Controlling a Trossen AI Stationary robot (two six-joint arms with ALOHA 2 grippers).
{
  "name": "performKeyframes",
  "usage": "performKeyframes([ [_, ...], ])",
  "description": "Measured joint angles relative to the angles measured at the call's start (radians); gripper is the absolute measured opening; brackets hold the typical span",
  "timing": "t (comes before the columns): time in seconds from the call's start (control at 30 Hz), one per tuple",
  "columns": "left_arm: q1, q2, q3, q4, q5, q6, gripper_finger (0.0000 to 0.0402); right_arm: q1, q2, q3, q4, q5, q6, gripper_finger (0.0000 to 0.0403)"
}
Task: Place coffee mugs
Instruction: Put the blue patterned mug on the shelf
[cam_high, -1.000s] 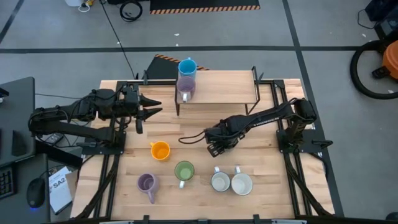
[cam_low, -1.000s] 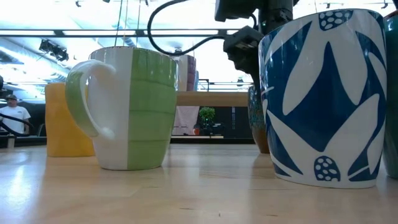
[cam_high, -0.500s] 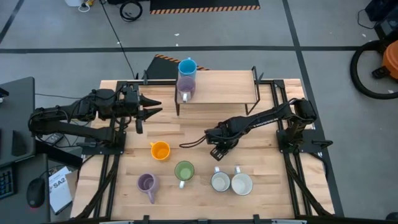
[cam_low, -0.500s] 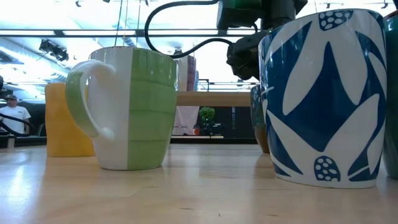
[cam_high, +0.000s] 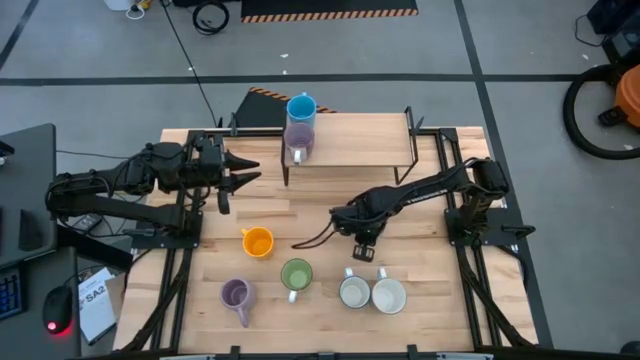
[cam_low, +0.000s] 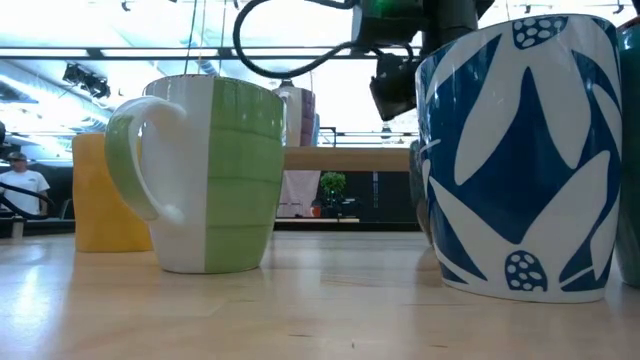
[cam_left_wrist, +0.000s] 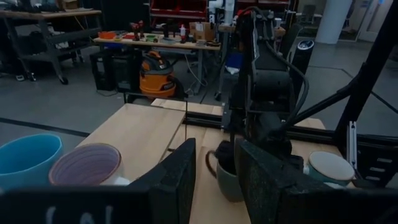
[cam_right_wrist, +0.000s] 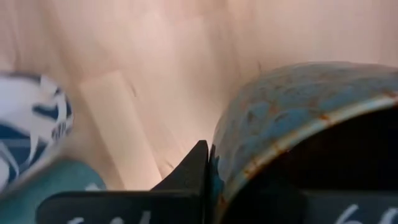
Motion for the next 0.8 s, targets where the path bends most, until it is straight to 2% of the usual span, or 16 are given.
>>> performKeyframes([
  [0.13,0.000,0.009,0.001,0.009,-0.008,-0.013,0.0118,0.000,0.001,0.043,-0.028,-0.001,-0.149,0.0057],
  [0.3,0.000,0.032,0.001,0.012,-0.011,-0.026,0.0118,0.000,0.001,0.082,-0.039,0.001,-0.293,0.0042],
  [0.53,0.000,0.046,0.001,0.015,-0.010,-0.088,0.0118,0.002,0.001,0.202,-0.180,0.060,-0.361,0.0042],
  [0.8,0.002,0.047,0.001,0.010,0.008,-0.182,0.0118,-0.017,0.001,0.434,-0.356,0.082,-0.434,0.0042],
])
